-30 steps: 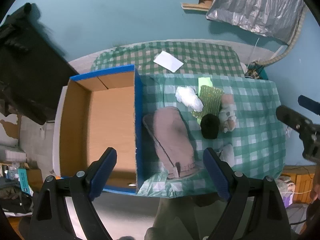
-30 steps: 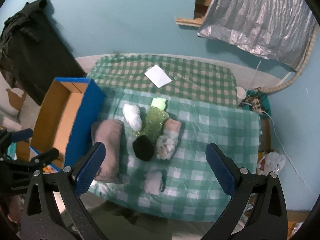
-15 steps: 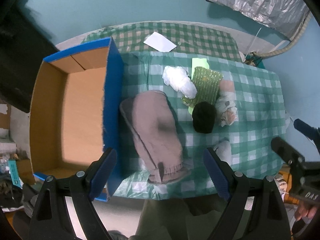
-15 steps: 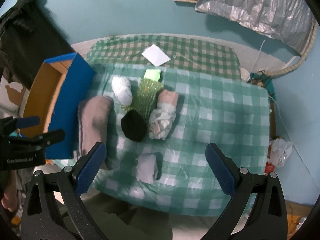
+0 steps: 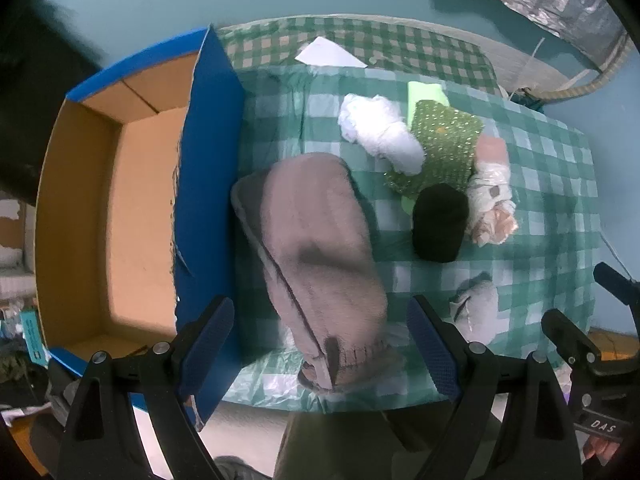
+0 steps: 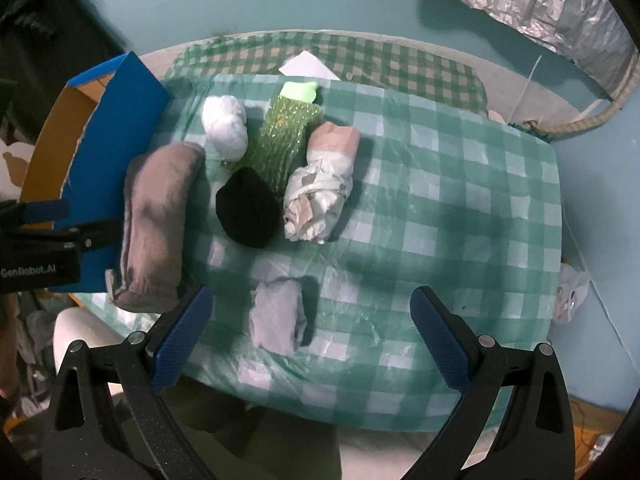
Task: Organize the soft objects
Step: 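Lower the left tool toward the grey fleece roll while the right tool lowers toward the grey knit cloth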
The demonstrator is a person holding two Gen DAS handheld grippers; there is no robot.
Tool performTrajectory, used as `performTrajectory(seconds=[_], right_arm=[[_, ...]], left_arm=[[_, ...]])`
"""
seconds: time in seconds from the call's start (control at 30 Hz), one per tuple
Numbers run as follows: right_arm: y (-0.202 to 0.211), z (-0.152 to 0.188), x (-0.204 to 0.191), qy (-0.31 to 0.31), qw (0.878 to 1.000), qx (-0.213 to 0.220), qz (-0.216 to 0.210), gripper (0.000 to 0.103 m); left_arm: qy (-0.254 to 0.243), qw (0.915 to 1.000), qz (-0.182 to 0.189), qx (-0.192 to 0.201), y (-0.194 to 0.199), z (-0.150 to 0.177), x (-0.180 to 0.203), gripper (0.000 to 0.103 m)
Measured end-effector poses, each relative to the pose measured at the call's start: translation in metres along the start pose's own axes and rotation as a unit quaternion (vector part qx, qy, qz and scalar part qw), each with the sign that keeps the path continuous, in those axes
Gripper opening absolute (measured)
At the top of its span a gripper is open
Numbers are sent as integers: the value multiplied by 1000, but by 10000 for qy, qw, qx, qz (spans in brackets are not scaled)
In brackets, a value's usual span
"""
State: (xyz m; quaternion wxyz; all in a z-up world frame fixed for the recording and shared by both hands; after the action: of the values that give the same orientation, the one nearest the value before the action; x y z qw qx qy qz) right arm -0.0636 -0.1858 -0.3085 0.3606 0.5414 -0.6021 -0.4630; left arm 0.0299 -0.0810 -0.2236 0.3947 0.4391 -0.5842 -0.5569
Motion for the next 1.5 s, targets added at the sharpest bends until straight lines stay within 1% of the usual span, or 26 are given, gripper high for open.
performTrajectory(seconds=[0.5, 0.67, 0.83, 0.9, 1.0, 1.13, 1.27, 1.3, 1.37, 1.43, 1.5], right_arm=[[-25, 5, -9, 165, 9997, -186, -4, 100], [-40, 10, -15, 238, 9992, -317, -2, 100], [-59, 18, -19, 301, 9984, -481, 10, 100], [-67, 21, -21, 345, 9979, -540, 33, 100], [-76, 26, -23, 406, 9974, -595, 50, 99], [-93, 33, -24, 458, 9960, -765, 83, 90], [-105, 38, -24, 436, 9952, -873, 61, 86], [-107, 39, -25, 445, 9951, -878, 59, 84], [-111, 43, -26, 461, 9947, -917, 19, 78], [-116, 47, -28, 487, 9939, -990, -18, 67], [-117, 48, -29, 562, 9936, -978, 41, 62]], left_arm=[[335, 9990, -92, -281, -31, 12, -29, 89], [520, 9980, -50, -363, -37, 15, -39, 89], [703, 9965, -87, -436, -42, 21, -51, 89], [733, 9961, -91, -486, -43, 24, -52, 89], [669, 9966, 4, -485, -40, 26, -44, 89], [461, 9974, 129, -547, -41, 29, -27, 89], [328, 9975, 136, -608, -48, 25, -15, 89], [316, 9975, 148, -616, -50, 23, -13, 89], [327, 9974, 201, -612, -53, 20, -10, 89], [410, 9968, 236, -650, -58, 15, -8, 89], [556, 9955, 312, -698, -64, 9, -4, 89]])
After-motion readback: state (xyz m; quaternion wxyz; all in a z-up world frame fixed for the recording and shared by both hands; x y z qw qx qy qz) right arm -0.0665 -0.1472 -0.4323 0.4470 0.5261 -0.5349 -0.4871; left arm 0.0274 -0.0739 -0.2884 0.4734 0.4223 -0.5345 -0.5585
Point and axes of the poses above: each gripper's, at about its wrist camera, not at the fingertips, and y roughly against the way its jaws point, x to its right, z to its underside, the point moved 5 cm from there along -y, roughly the way its jaws point, and after that the axes turned 7 degrees about -y, right-handed, at the moved point
